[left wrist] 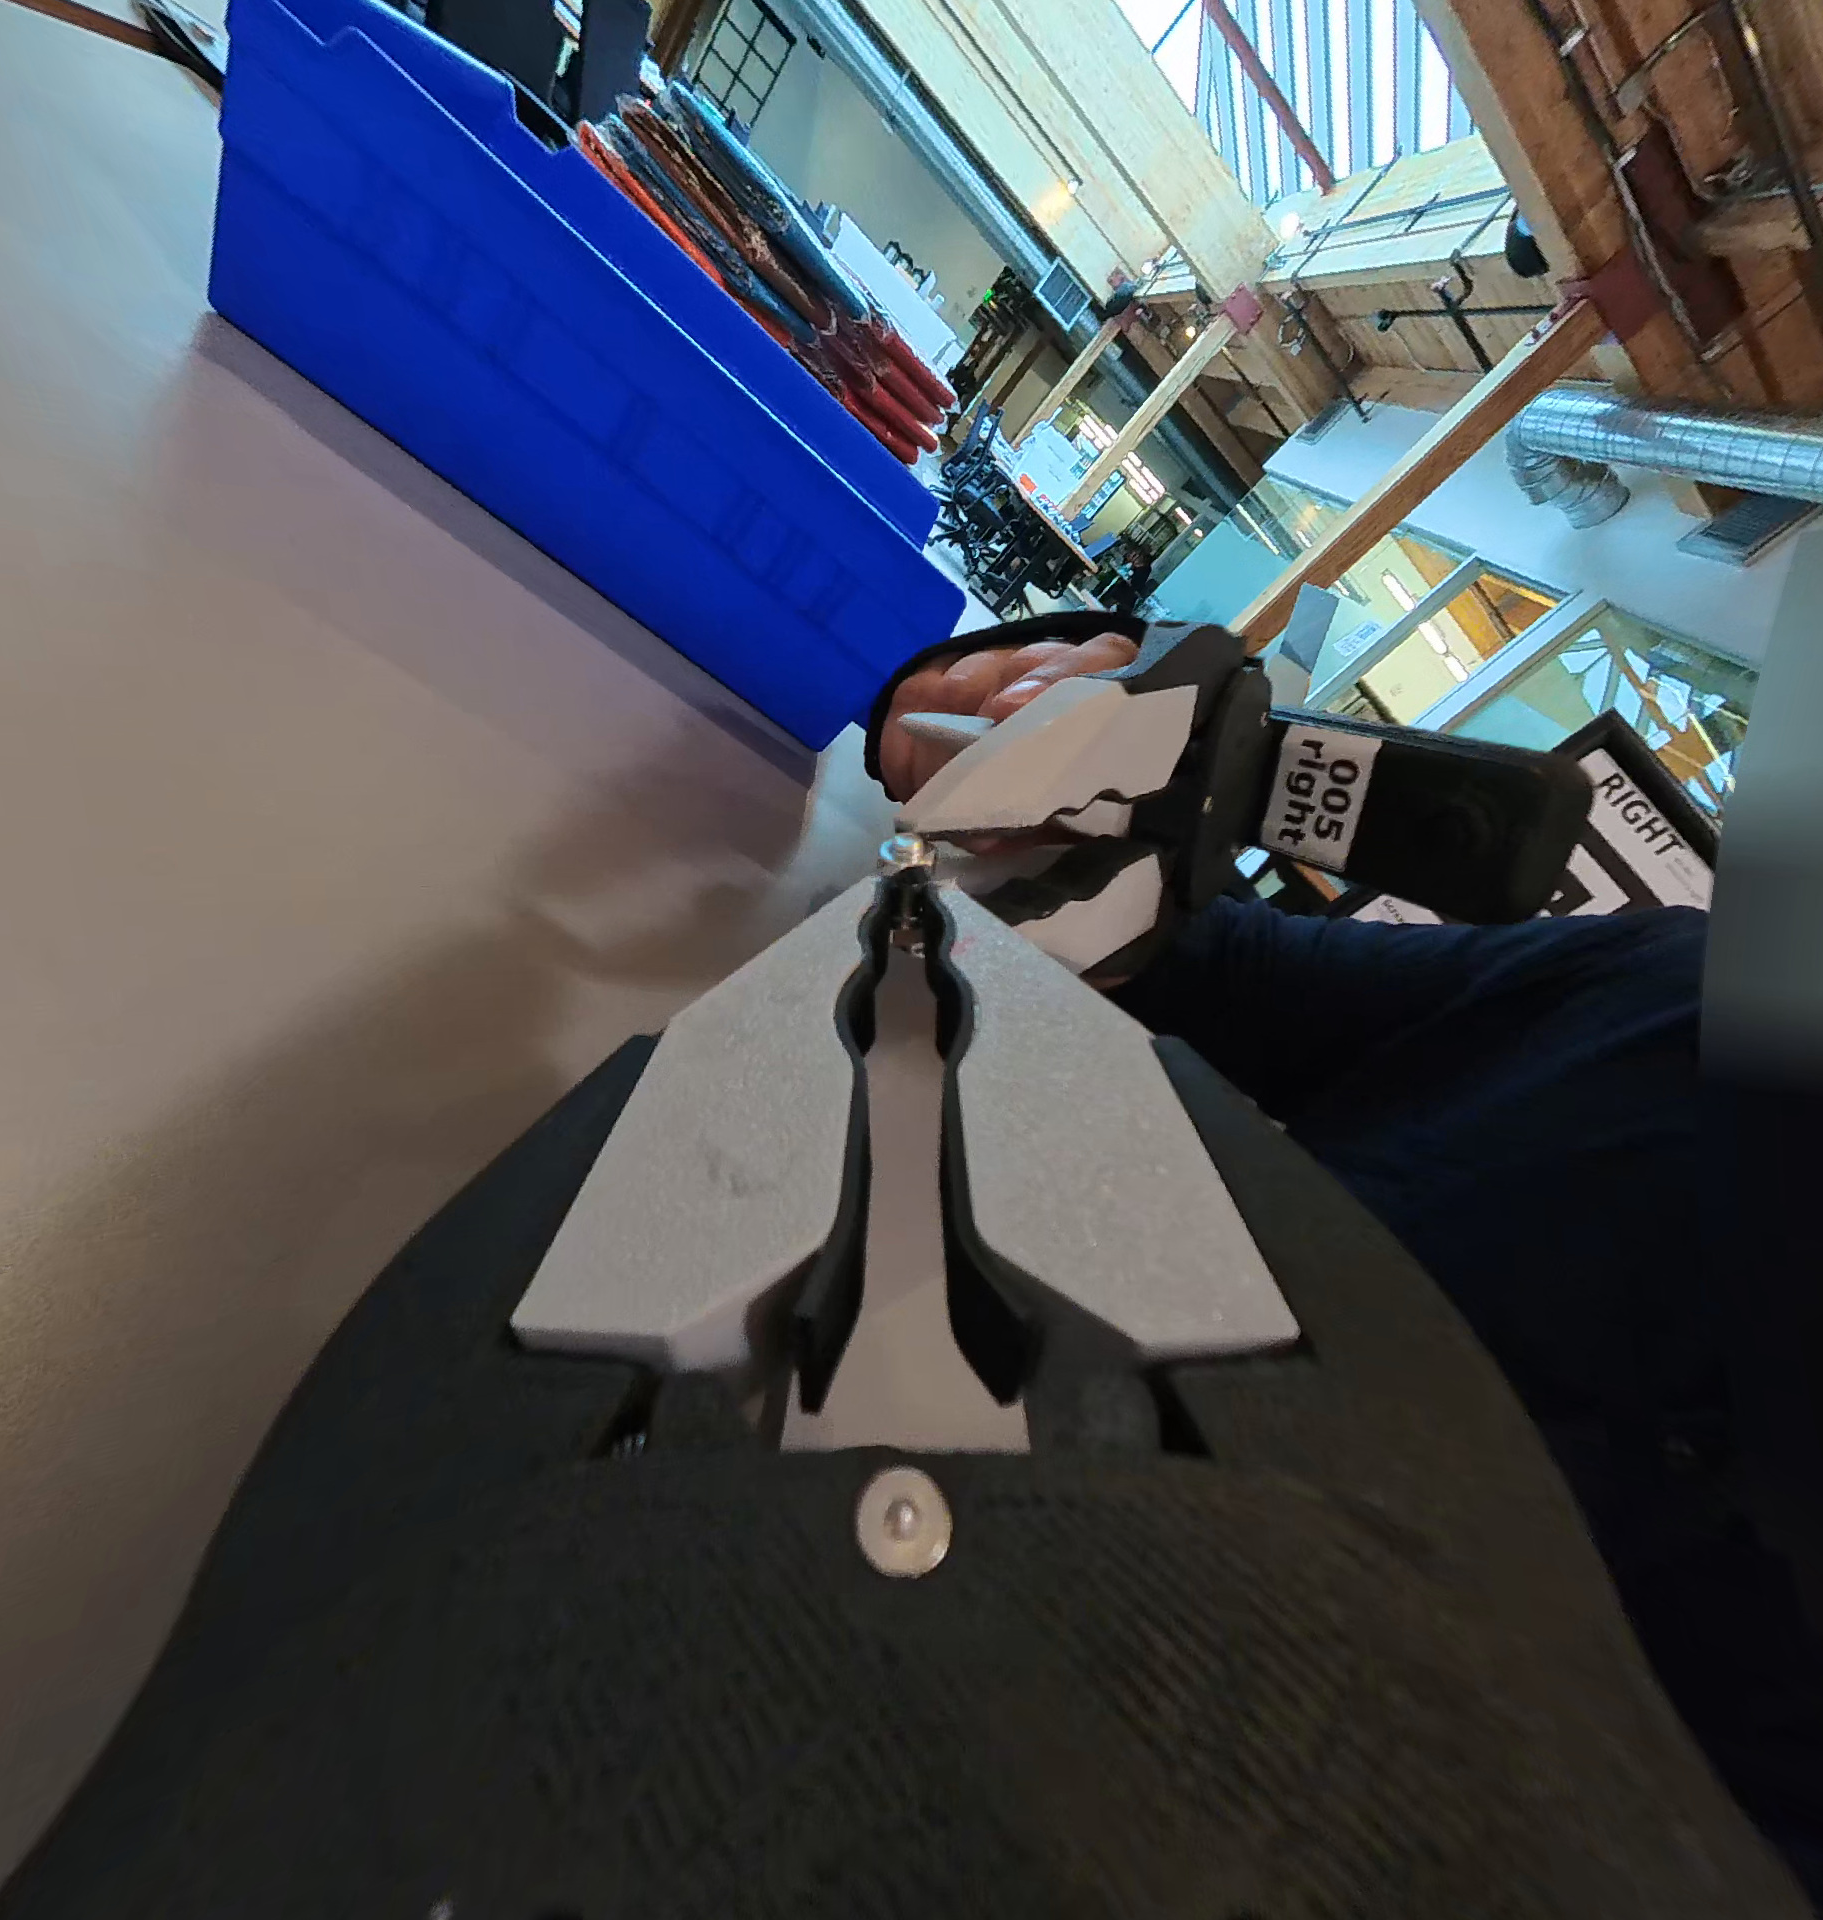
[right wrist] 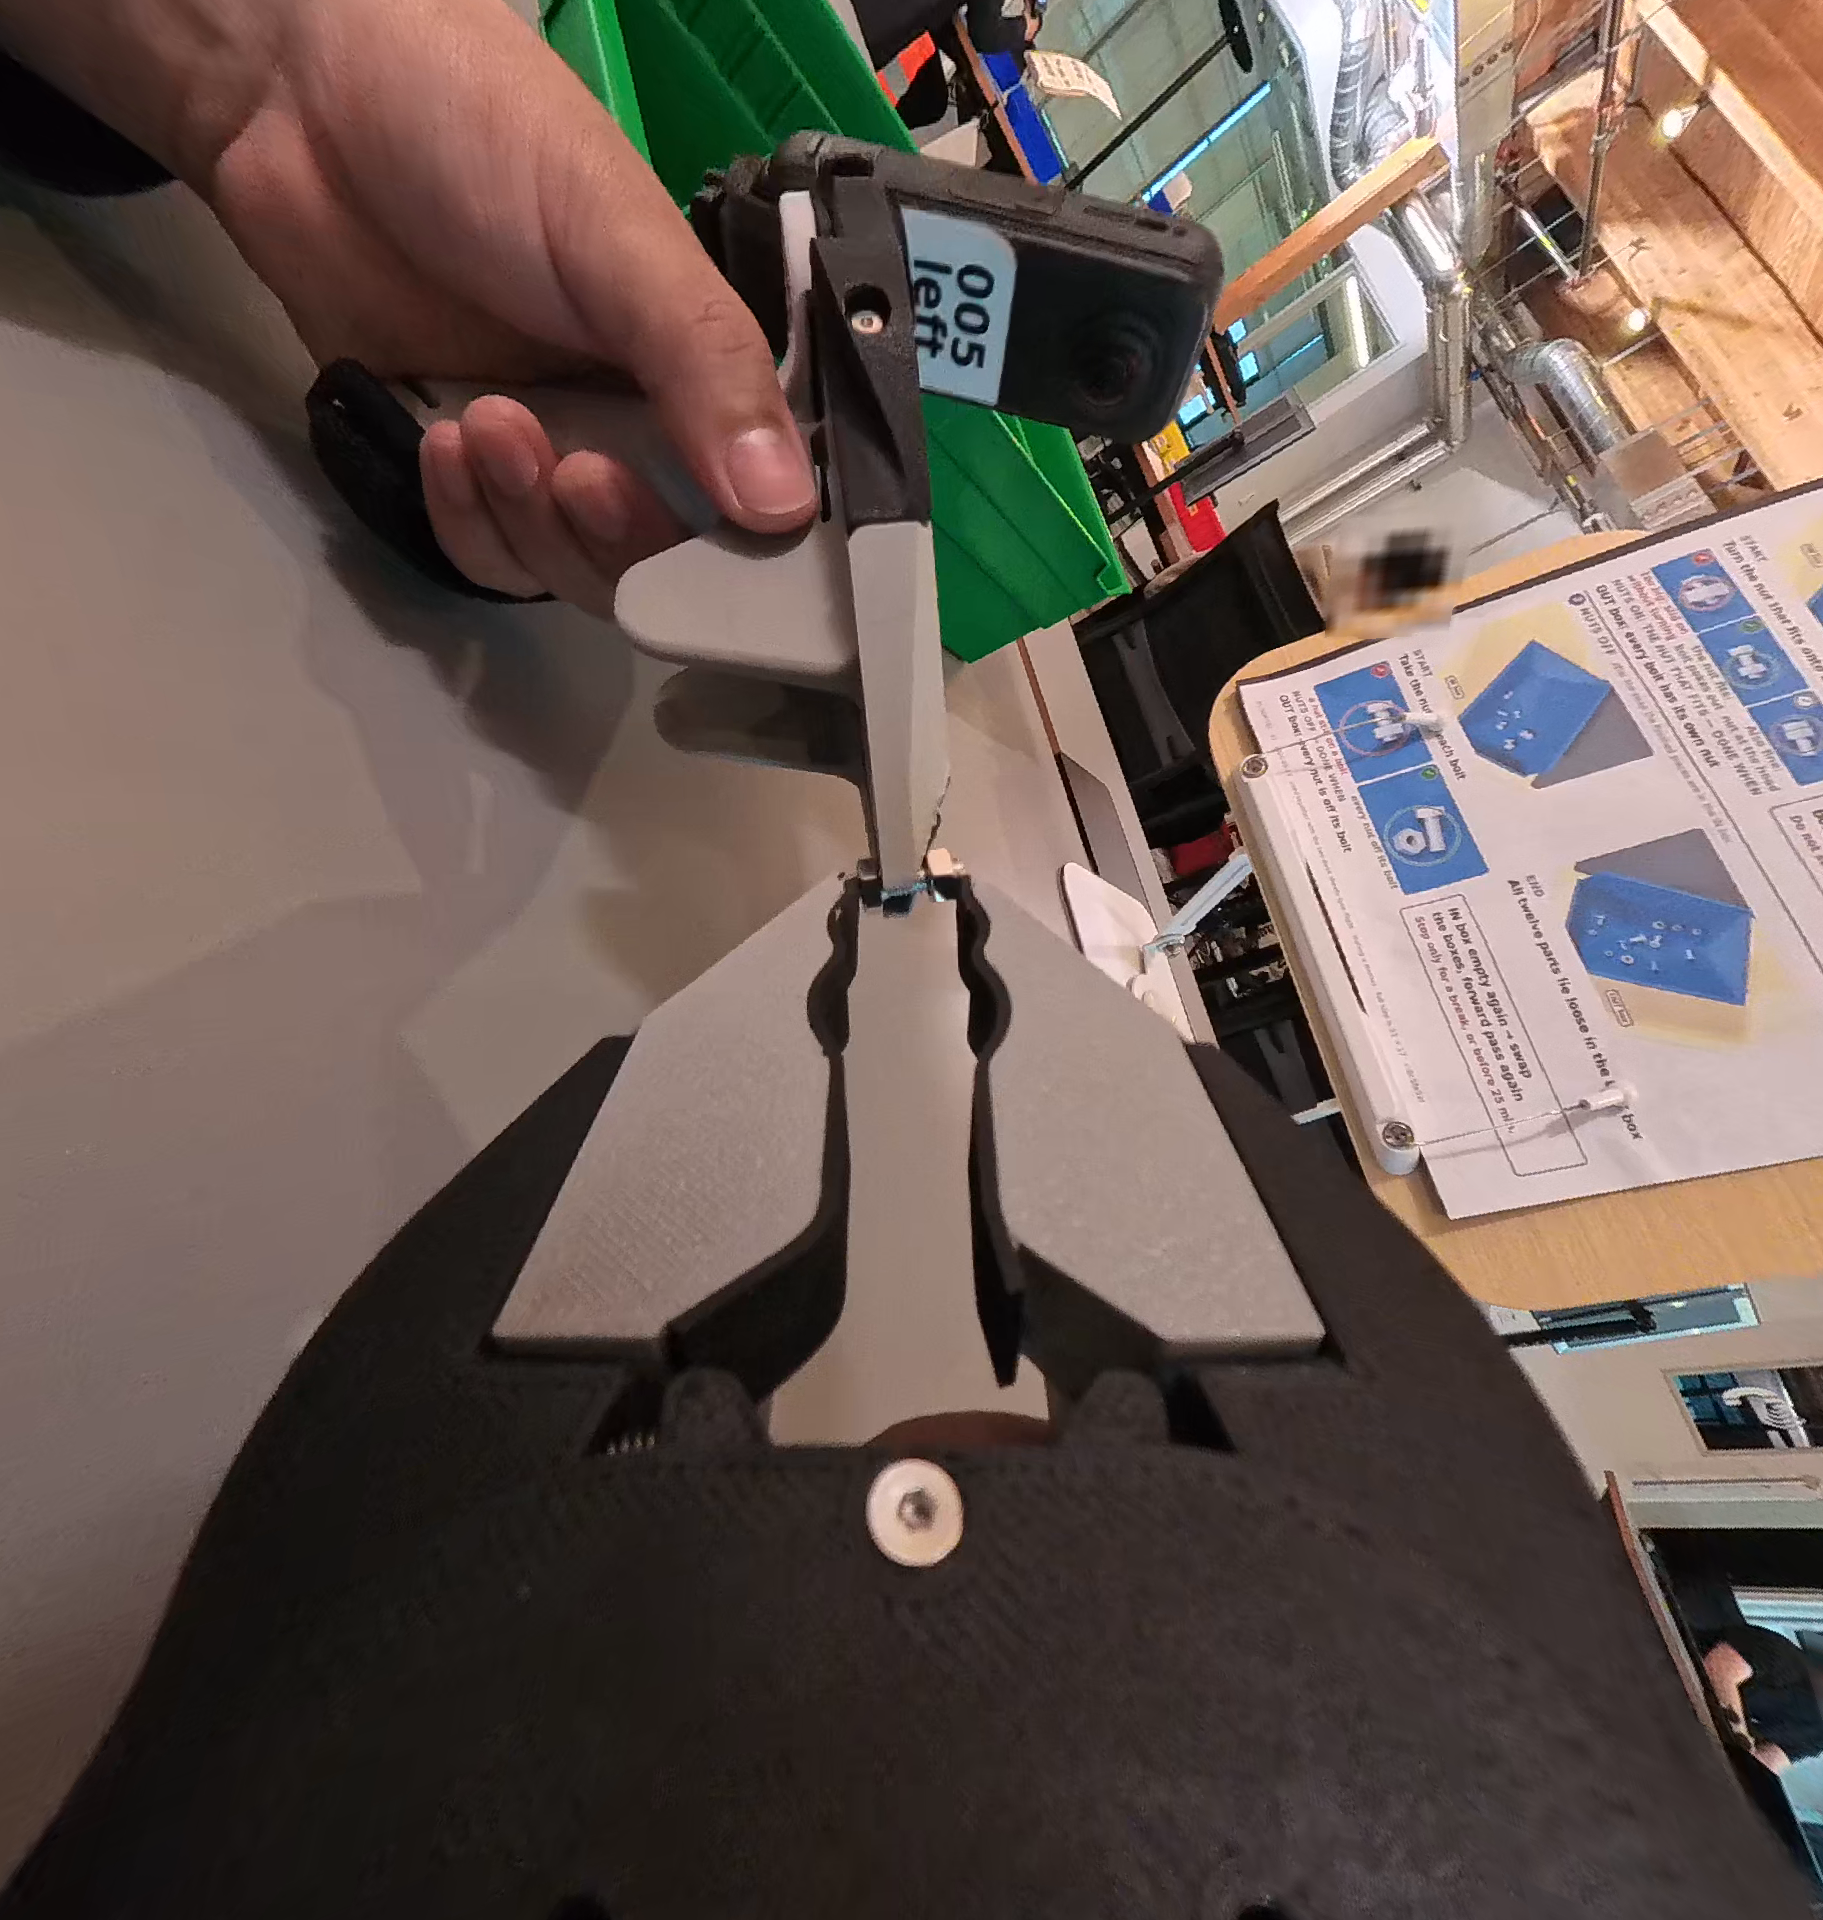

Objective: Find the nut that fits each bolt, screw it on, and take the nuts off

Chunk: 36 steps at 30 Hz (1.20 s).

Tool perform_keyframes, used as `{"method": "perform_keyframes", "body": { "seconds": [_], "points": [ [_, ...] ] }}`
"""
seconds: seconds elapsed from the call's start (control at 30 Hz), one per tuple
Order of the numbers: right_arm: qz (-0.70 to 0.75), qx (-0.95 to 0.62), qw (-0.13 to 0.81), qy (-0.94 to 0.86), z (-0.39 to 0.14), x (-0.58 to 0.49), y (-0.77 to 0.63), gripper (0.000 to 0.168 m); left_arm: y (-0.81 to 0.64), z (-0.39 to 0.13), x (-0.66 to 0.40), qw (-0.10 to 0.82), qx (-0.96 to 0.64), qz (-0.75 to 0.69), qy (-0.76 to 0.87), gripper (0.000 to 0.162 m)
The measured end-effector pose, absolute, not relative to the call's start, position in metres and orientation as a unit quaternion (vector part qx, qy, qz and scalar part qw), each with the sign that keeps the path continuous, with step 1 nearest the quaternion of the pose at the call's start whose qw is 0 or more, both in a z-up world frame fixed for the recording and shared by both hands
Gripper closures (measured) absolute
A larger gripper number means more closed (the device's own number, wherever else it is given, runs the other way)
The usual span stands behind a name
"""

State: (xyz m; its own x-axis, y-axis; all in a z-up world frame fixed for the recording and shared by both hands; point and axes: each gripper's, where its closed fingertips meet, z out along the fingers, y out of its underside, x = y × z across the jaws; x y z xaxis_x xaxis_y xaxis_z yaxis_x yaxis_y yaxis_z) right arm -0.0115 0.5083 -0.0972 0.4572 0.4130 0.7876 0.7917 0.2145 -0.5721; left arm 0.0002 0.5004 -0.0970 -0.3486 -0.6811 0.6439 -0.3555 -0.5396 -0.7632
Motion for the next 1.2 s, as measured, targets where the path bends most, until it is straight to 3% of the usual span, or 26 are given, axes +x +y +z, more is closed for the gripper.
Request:
{"method": "perform_keyframes", "body": {
  "seconds": [0.3,1.2],
  "points": [
    [-0.164,-0.609,0.596,-0.497,-0.0994,-0.0102,0.5095,0.153,0.5019,-0.0961,-0.0006,0.116,-0.558,-0.681,0.459,0.149],
    [-0.146,-0.624,0.608,-0.468,-0.0942,-0.0075,0.5119,0.15,0.506,-0.0969,-0.0009,0.164,-0.562,-0.655,0.478,0.153]
  ]
}}
